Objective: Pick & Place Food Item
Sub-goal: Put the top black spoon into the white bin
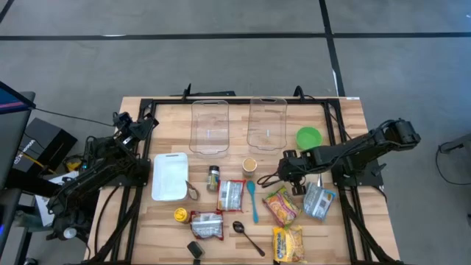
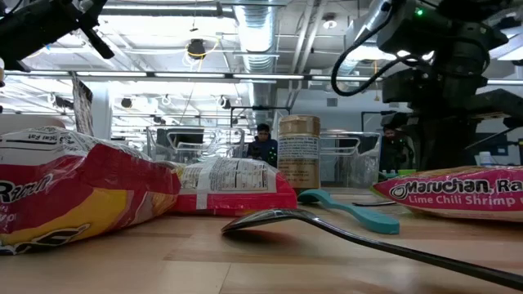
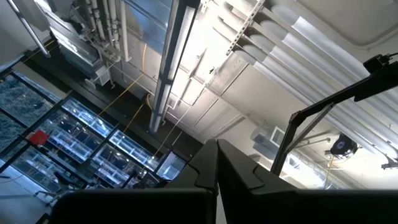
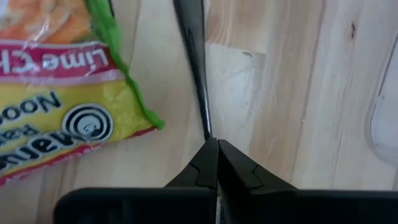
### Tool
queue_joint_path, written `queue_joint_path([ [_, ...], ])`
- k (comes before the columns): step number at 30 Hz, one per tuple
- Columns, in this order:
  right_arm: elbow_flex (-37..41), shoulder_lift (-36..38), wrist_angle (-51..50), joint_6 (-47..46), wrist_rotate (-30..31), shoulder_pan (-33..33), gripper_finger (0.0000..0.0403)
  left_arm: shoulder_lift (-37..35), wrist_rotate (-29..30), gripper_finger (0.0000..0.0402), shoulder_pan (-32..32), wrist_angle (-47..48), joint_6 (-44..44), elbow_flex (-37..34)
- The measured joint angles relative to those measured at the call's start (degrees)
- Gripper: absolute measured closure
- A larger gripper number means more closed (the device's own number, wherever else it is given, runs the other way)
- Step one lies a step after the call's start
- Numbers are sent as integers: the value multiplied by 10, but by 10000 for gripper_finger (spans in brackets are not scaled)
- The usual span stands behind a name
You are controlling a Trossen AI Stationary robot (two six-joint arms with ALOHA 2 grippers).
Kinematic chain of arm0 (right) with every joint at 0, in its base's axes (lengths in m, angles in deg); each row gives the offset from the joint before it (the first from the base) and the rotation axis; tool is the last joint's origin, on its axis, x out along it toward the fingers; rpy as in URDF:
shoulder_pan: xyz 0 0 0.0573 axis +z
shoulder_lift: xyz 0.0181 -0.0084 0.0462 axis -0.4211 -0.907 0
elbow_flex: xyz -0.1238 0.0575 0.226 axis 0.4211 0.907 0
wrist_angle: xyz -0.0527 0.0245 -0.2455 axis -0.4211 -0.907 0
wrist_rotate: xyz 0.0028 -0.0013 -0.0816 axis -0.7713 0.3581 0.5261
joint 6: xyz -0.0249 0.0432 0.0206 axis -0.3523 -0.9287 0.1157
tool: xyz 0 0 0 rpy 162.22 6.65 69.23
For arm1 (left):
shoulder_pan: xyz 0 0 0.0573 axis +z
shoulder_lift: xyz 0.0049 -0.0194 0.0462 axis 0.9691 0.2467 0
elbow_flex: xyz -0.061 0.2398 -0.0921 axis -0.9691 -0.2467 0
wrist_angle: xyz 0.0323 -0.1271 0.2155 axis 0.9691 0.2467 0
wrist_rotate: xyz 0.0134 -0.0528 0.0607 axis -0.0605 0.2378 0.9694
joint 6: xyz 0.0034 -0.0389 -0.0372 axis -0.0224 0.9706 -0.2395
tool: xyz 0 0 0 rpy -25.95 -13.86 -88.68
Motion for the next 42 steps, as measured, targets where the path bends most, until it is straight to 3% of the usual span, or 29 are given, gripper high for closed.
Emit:
queue_joint_path([
  [15, 0, 0, -27, 13, 0, -1, 303, 0, 0, 402, 0, 0, 0, 0],
  [27, -2, -64, -12, 8, -9, -4, 301, 14, 0, 402, 0, 0, 0, 0],
  [42, 0, -59, -5, 16, -8, -4, 305, 70, -3, 402, 0, 0, 0, 0],
])
